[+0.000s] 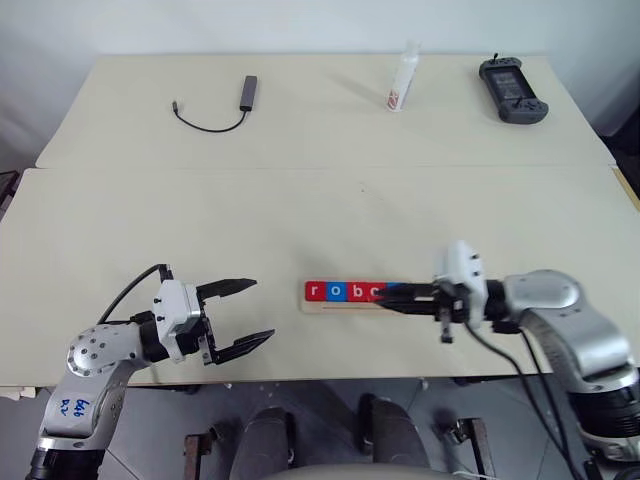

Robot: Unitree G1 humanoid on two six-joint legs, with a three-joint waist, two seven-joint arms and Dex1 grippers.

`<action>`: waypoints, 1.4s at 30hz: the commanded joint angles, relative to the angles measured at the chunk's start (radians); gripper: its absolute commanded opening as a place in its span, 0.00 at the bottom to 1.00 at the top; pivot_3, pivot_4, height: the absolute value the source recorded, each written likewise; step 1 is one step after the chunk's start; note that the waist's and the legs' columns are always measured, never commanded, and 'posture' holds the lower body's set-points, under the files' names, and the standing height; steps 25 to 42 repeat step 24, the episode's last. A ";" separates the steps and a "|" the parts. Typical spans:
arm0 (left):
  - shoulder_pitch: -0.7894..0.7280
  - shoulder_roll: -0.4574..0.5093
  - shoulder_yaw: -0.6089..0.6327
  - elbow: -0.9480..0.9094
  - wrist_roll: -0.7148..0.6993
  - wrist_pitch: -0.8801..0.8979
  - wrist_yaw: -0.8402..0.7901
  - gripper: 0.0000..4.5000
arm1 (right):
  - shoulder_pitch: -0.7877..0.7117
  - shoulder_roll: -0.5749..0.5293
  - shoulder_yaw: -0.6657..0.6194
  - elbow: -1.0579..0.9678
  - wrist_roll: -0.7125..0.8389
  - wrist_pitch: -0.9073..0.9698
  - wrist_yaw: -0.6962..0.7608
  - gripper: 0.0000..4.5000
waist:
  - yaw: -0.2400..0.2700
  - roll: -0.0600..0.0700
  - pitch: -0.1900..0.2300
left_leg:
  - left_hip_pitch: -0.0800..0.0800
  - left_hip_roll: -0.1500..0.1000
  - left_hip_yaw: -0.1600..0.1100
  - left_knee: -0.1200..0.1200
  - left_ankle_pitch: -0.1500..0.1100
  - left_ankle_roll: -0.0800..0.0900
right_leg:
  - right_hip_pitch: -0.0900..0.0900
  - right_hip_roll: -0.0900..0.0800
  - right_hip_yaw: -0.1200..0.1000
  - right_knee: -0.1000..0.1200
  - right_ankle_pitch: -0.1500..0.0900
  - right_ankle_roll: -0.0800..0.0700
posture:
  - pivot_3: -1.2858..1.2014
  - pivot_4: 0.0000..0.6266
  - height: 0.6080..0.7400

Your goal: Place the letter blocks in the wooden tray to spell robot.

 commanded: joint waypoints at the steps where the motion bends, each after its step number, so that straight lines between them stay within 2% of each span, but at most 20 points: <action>1: -0.032 0.026 0.033 0.039 -0.012 -0.004 -0.019 1.00 | 0.051 -0.061 -0.097 0.095 0.001 -0.125 0.094 0.43 | 0.001 0.000 0.000 | 0.000 0.000 0.000 0.000 0.000 0.000 | 0.000 0.000 0.000 0.000 0.000 0.000 | 0.52 0.24 1.00; 4: -0.071 0.044 0.045 0.089 -0.007 -0.006 -0.029 1.00 | 0.075 -0.096 -0.180 0.240 -0.003 -0.263 0.172 0.67 | -0.002 0.000 0.000 | 0.000 0.000 0.001 0.000 0.000 0.000 | 0.000 0.000 0.000 0.000 0.000 0.000 | 0.52 0.24 1.00; 8: -0.108 0.058 0.054 0.135 0.013 -0.023 -0.028 1.00 | 0.077 -0.142 -0.234 0.302 0.018 -0.272 0.199 0.98 | -0.003 0.000 0.000 | 0.001 0.000 0.001 0.000 0.000 0.000 | 0.000 0.000 0.000 0.000 0.000 0.000 | 0.52 0.24 1.00; 13: -0.166 0.052 0.043 0.205 0.066 -0.067 -0.004 1.00 | 0.103 -0.130 -0.249 0.289 0.020 -0.290 0.189 0.99 | -0.004 0.000 0.000 | 0.001 0.000 0.002 0.000 0.000 0.000 | 0.000 0.000 0.000 0.000 0.000 0.000 | 0.52 0.24 1.00; 20: -0.227 0.050 0.047 0.220 0.051 -0.031 0.002 1.00 | 0.114 -0.089 -0.250 0.287 0.001 -0.338 0.127 0.99 | -0.002 0.000 0.000 | 0.001 0.000 0.002 0.000 0.000 0.000 | 0.000 0.000 0.000 0.000 0.000 0.000 | 0.52 0.24 1.00; 42: -0.229 0.050 0.044 0.225 0.057 -0.040 -0.007 1.00 | 0.129 -0.076 -0.246 0.293 -0.006 -0.355 0.105 0.99 | -0.003 0.000 0.000 | 0.001 0.000 0.002 0.000 0.000 0.000 | 0.000 0.000 0.000 0.000 0.000 0.000 | 0.52 0.24 1.00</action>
